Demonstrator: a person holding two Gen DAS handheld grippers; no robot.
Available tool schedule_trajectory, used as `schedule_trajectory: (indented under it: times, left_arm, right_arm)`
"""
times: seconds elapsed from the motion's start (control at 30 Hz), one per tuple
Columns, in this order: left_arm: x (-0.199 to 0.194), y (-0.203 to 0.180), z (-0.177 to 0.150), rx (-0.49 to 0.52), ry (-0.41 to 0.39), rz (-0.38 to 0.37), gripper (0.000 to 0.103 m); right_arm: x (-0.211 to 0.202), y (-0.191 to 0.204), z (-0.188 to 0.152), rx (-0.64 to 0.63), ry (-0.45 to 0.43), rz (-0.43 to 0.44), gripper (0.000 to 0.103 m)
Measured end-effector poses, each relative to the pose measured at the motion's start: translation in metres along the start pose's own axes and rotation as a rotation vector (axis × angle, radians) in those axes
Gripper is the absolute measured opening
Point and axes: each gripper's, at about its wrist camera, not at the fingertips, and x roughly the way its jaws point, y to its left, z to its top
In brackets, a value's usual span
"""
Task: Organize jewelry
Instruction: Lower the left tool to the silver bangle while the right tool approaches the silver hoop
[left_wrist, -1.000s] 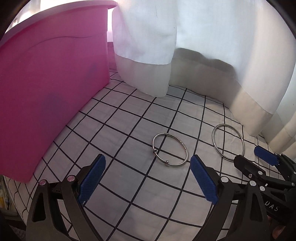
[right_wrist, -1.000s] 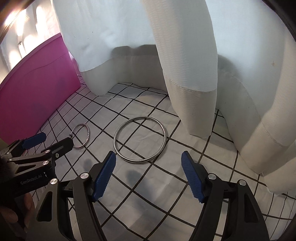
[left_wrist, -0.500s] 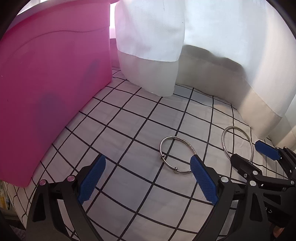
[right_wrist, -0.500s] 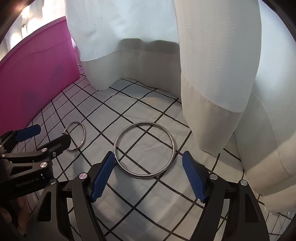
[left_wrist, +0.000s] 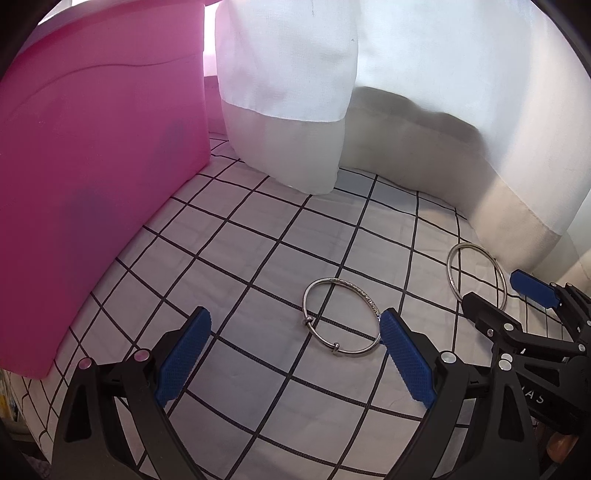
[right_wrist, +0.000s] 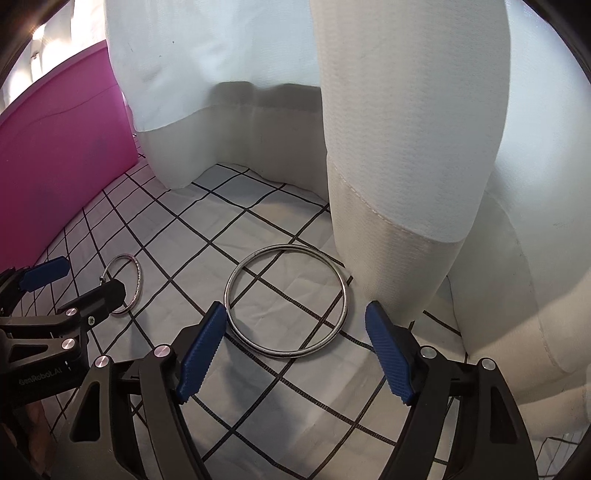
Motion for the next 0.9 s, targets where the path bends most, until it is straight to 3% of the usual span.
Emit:
schedule_trajectory:
  times: [0.27,0.43,0.73,0.9]
  left_arm:
    - [0.011,-0.008,-0.002,0.024,0.037,0.003,0.091]
    - [0.015,-0.008,-0.001,0.013,0.035,0.014,0.098]
    - [0.017,-0.008,0.002,0.011,0.035,0.012,0.098]
    - [0.016,-0.006,0.002,0.013,0.03,0.011,0.093]
  right_arm:
    - [-0.001,-0.012,0.001,0.024,-0.002,-0.02,0.073]
    - [0.001,-0.016,0.004,0.023,0.006,-0.03,0.077]
    - [0.013,-0.013,0.017,0.001,0.016,-0.038,0.089]
    - [0.013,-0.012,0.018,-0.008,0.019,-0.035,0.088]
